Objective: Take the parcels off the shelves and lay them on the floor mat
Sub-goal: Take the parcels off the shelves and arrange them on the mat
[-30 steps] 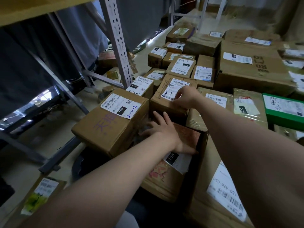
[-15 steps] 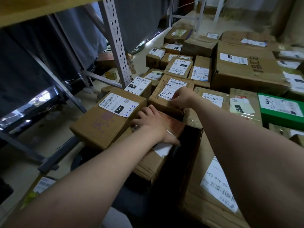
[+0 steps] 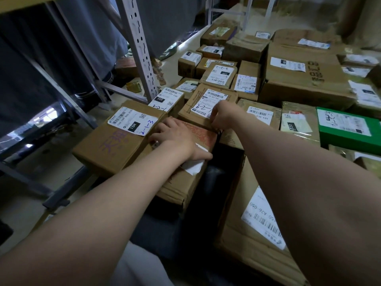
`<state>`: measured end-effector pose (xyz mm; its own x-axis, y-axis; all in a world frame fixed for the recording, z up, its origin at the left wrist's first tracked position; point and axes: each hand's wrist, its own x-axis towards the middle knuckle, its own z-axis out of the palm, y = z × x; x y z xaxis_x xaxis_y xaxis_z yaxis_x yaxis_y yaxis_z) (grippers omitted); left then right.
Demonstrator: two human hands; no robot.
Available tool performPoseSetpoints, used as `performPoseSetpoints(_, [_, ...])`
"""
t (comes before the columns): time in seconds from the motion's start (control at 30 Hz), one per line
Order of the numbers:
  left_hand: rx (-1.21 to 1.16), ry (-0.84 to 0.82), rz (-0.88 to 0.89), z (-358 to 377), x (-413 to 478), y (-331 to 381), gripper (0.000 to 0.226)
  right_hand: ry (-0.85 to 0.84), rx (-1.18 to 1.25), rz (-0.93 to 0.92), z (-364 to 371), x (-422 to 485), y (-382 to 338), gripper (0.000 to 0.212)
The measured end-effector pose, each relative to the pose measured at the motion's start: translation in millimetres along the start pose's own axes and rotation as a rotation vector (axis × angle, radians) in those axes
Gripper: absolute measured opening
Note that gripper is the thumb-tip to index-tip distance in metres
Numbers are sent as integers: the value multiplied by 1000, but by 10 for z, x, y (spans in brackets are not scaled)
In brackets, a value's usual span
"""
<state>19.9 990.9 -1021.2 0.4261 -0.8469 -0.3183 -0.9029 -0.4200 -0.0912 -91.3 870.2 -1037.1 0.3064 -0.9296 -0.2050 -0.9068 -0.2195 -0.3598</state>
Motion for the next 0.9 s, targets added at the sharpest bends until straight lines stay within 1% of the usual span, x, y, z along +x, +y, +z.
performPoseSetpoints(0.1, [5,83,36,104,23,28,158,27,-73,-29,24,-9,-107,24])
performPoseSetpoints(0.27, [-24,151,92,178,101,23,148,1,-90,-68,42,-9,-157,27])
performPoseSetpoints(0.37, [-84,185,129,134,169,-66,134,-20,-61,-85,31,-7,-137,16])
performPoseSetpoints(0.43, [-145,253,150,30,235,-168,117,-17,-56,-89,28,-1,-115,7])
performPoseSetpoints(0.5, [-186,341,133,-84,320,-326,99,0,-50,-86,36,0,-103,5])
performPoseSetpoints(0.53, [-195,353,100,-118,361,-428,94,1,-46,-84,44,-3,-97,6])
performPoseSetpoints(0.6, [-199,272,-13,-132,433,-684,97,-3,-37,-82,58,-12,-106,13])
performPoseSetpoints(0.7, [-291,13,-192,-59,504,-1106,117,1,-23,-83,61,-41,-133,17])
performPoseSetpoints(0.73, [-323,-45,-226,-30,522,-1224,120,2,-19,-79,61,-50,-135,18])
performPoseSetpoints(0.83, [-277,-107,-240,18,581,-1426,127,11,2,-43,37,-90,-110,19])
performPoseSetpoints(0.9, [-176,-80,-248,36,604,-1453,128,54,20,7,6,-124,-70,19])
